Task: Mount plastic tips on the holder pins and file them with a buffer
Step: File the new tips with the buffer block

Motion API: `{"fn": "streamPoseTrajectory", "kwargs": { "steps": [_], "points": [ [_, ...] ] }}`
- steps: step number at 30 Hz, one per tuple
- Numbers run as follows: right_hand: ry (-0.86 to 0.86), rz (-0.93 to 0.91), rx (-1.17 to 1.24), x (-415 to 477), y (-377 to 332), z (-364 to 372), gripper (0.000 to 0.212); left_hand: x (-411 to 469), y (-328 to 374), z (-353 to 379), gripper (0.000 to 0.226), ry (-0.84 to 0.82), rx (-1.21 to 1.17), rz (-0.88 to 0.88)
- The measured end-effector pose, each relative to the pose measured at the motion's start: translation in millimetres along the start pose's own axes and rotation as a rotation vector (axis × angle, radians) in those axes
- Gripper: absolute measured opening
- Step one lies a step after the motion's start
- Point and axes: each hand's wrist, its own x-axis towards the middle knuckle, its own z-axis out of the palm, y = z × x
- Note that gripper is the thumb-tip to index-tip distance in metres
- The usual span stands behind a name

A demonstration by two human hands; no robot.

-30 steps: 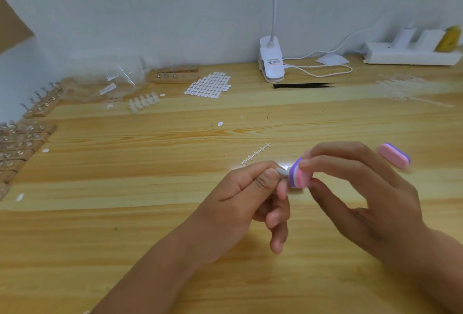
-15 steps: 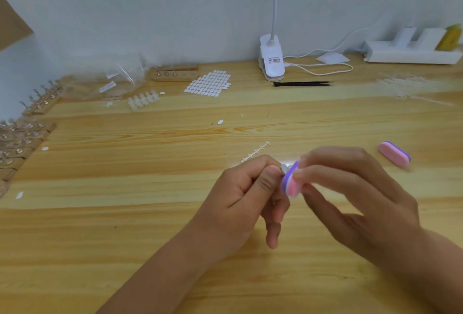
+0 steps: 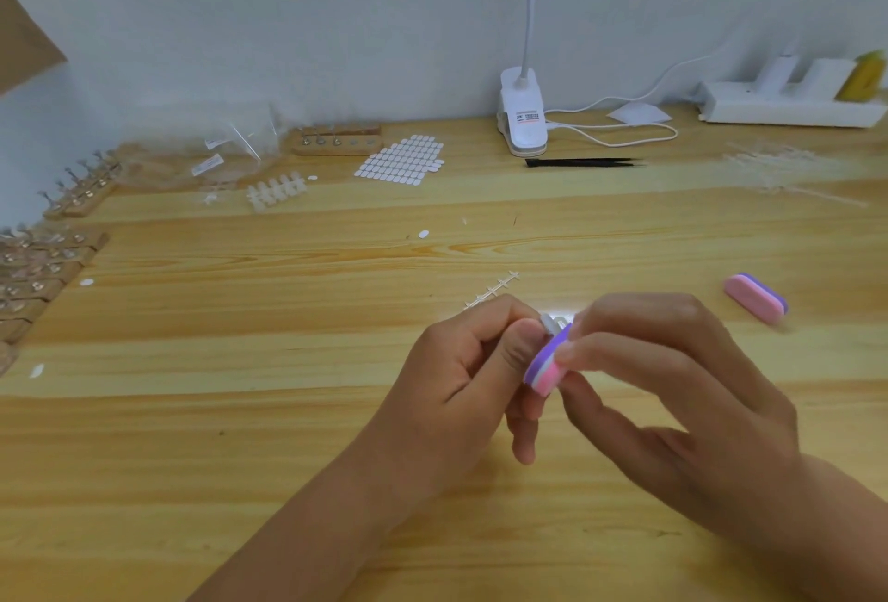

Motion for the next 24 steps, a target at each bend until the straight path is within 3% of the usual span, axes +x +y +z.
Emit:
{"fn": "streamPoseTrajectory", "kwargs": {
  "steps": [9,14,17,21,24],
  "points": [
    [0.002,-0.001,-0.029,-1,2,-1,0.023,1,-2,-1,0.028,0.011,0.019,-0.001],
    [0.041,0.182,-0.117,5,24,-13,0.030,0,0,-2,0.028,-0.012,-0.030,0.001],
    [0.080,0.122,-0.081,6,10,-12,0.032,1,-1,-1,0.027,-0.004,-0.048,-0.002],
    [-0.007,-0.027,-0.014,1,-5,-8,0.024,1,1,1,0.028,-0.008,-0.021,0.060],
    [-0.006,0.016,-0.060,4,6,-9,0.028,2,1,-2,0.027,0.029,0.004,0.065]
  ]
}}
